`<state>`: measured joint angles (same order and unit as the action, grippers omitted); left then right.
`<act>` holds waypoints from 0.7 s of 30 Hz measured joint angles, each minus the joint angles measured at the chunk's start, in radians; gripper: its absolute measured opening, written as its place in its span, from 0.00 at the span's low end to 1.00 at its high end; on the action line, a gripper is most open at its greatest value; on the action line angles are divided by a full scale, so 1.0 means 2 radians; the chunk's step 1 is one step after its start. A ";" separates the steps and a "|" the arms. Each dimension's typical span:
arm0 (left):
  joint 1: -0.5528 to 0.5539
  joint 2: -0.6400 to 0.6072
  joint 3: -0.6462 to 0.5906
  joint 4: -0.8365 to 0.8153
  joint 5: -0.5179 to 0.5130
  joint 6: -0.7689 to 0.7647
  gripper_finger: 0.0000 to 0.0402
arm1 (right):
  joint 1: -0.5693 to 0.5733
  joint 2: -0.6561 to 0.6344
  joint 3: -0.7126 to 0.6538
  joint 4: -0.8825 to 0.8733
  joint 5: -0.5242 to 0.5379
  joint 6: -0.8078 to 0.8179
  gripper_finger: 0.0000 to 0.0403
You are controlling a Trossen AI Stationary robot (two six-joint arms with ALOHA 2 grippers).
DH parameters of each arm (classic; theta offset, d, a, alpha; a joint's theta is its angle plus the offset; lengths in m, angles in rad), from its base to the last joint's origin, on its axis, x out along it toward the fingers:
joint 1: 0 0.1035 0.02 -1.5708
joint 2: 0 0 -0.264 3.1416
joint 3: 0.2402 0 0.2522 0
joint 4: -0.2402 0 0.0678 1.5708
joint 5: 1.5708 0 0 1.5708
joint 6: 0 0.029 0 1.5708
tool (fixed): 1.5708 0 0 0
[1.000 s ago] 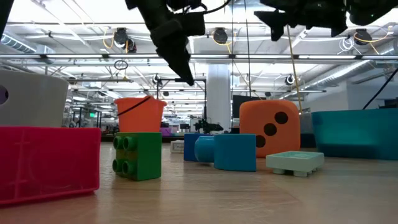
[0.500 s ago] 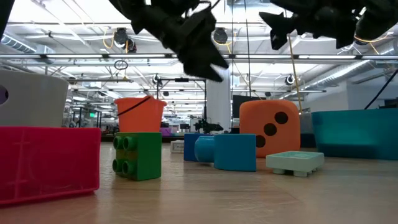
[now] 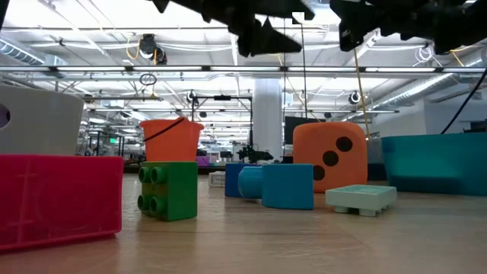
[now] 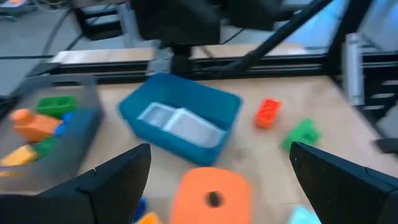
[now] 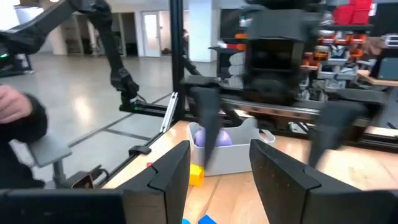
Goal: Pick & Place Toys
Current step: Put the orange game piece into the black bin
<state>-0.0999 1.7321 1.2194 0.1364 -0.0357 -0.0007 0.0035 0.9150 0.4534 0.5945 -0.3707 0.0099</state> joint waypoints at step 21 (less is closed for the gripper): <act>-0.057 0.000 0.000 -0.015 -0.097 -0.031 0.98 | 0.035 0.000 0.000 0.008 0.082 -0.069 0.39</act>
<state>-0.2138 1.7321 1.2194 0.1062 -0.2287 -0.0634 0.0734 0.9150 0.4534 0.6107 -0.2058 -0.1287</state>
